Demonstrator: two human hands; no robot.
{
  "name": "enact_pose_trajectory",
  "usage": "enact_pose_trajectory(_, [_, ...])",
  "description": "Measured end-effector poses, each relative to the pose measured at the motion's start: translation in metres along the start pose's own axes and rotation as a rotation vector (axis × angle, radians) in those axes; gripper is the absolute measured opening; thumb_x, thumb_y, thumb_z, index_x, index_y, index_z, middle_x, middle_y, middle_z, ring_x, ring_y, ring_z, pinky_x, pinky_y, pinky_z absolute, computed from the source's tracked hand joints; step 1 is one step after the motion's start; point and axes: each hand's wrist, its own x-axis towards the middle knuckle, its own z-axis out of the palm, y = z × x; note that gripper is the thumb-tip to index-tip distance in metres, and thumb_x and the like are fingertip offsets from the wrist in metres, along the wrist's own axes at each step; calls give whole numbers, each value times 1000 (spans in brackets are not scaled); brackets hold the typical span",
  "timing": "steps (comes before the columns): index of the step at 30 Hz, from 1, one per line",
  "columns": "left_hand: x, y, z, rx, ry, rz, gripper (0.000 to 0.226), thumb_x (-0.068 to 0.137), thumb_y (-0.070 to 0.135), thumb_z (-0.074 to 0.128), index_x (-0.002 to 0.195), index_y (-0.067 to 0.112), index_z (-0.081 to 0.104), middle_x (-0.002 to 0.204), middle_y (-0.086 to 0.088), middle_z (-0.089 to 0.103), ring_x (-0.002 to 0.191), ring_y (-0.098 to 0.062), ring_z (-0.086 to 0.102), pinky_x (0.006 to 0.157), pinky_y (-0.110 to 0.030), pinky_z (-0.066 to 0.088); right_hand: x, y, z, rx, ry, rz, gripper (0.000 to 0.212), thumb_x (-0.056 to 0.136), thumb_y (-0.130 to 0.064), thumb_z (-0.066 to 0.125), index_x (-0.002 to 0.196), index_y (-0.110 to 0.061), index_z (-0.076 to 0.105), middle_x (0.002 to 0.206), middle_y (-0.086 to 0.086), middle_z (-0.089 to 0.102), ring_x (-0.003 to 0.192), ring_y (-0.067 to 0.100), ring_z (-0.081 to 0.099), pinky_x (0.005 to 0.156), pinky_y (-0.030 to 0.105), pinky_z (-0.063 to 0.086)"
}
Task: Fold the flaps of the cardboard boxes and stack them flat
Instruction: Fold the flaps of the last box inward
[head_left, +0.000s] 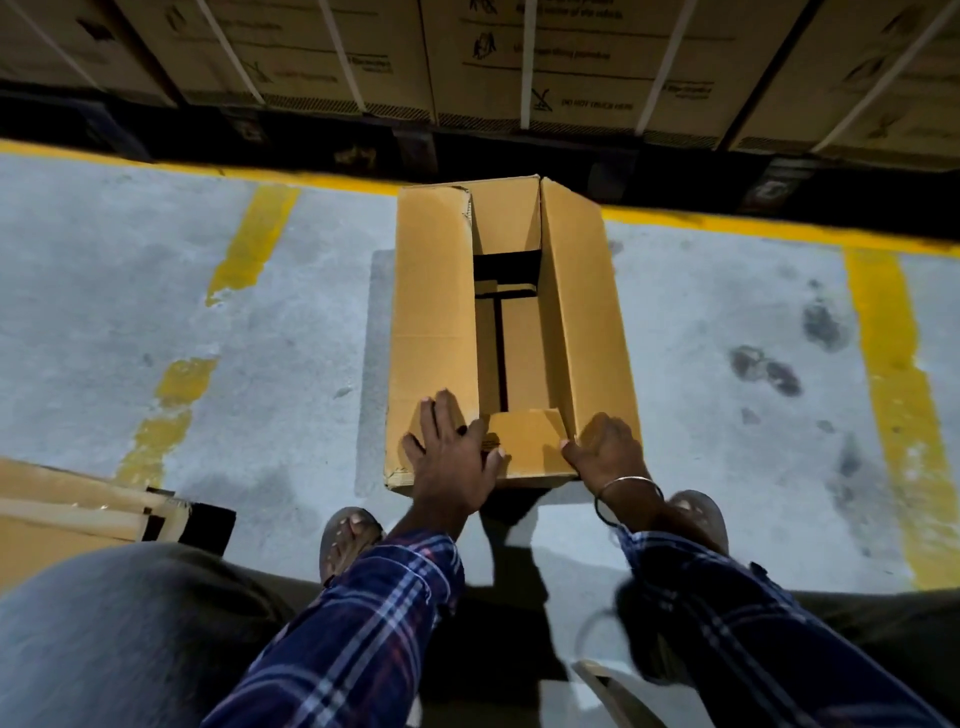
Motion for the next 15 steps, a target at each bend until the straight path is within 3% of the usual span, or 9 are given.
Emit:
enact_pose_trajectory(6, [13, 3, -2, -32, 33, -94, 60, 96, 56, 59, 144, 28, 36, 168, -13, -9, 155, -43, -4, 111, -80, 20, 12, -13, 21, 142, 10, 35, 31, 102, -35, 55, 121, -10, 54, 122, 18, 62, 114, 40, 60, 90, 40, 46])
enact_pose_trajectory(9, [17, 9, -6, -65, 30, -153, 77, 91, 61, 63, 149, 28, 24, 166, -13, -9, 155, -41, 1, 112, -78, 21, 22, -15, 19, 153, -61, 66, 32, 105, -32, 49, 130, -17, 62, 127, 16, 66, 116, 39, 60, 96, 40, 47])
enact_pose_trajectory(13, [24, 14, -4, 2, 51, -222, 100, 82, 67, 69, 153, 22, 15, 166, -17, -4, 153, -43, 6, 109, -76, 29, 28, -9, 17, 253, -82, 76, 30, 102, -32, 54, 126, -20, 68, 125, 12, 69, 111, 35, 63, 97, 41, 51])
enact_pose_trajectory(15, [26, 14, -1, 44, 22, -272, 108, 82, 67, 69, 158, 20, 7, 166, -19, -6, 153, -46, 0, 109, -77, 27, 28, -7, 19, 246, -76, 73, 30, 102, -33, 54, 127, -21, 67, 124, 11, 69, 111, 35, 63, 97, 40, 51])
